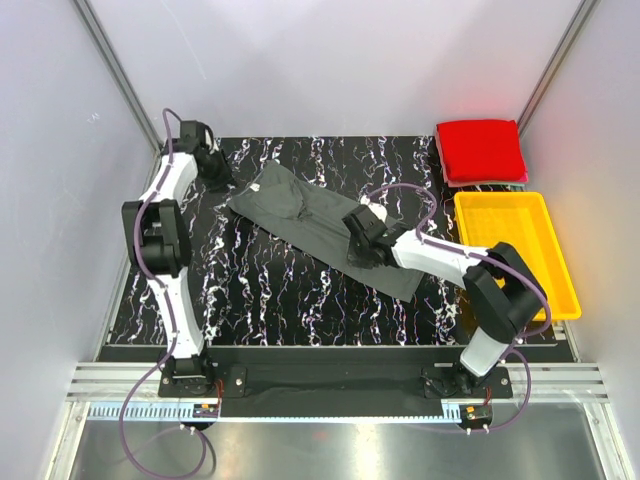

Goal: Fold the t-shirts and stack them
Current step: Fold the tshirt

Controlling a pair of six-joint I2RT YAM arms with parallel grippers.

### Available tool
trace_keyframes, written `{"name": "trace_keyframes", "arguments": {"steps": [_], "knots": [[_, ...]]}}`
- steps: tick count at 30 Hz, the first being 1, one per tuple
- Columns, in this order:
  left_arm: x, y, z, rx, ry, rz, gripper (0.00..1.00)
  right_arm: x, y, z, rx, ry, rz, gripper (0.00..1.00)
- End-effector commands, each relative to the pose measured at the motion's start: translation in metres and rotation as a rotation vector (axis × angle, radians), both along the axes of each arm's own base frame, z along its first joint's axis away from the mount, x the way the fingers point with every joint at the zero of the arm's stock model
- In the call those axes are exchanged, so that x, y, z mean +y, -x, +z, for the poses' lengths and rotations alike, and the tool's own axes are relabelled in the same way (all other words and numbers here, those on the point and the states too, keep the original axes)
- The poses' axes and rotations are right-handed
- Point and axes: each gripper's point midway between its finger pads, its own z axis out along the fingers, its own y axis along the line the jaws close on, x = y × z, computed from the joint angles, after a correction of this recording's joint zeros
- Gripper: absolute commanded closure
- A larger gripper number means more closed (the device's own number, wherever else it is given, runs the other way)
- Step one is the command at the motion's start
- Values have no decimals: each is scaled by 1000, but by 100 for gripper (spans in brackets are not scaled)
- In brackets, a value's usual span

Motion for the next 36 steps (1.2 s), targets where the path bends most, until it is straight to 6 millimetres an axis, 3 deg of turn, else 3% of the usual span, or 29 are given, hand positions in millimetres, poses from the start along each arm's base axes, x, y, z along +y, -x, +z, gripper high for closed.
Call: {"name": "trace_keyframes", "arguments": {"steps": [1,2,3,6,14,19,24,28,36], "knots": [[-69,4,55,-154,178,-100,59,1,-14,46,-82,-21,-37,73],[-81,2,57,-185,209,-117,59,0,-14,53,-94,-26,-34,73],[-107,15,48,-144,286,-154,60,0,-12,55,-96,-31,-29,72],[-145,23,34,-116,367,-205,60,3,-9,73,-126,-77,-8,72],[-197,18,-1,-89,460,-239,62,-1,-1,118,-219,-159,16,71],[-210,19,-37,-25,443,-228,64,-9,0,131,-261,-159,16,70],[-217,16,-53,-13,478,-227,64,-18,3,143,-299,-157,0,70],[-223,14,-40,-45,490,-238,64,-22,3,141,-307,-145,-13,69],[-209,17,-3,-107,380,-248,54,-17,2,127,-267,-136,-6,69]]}}
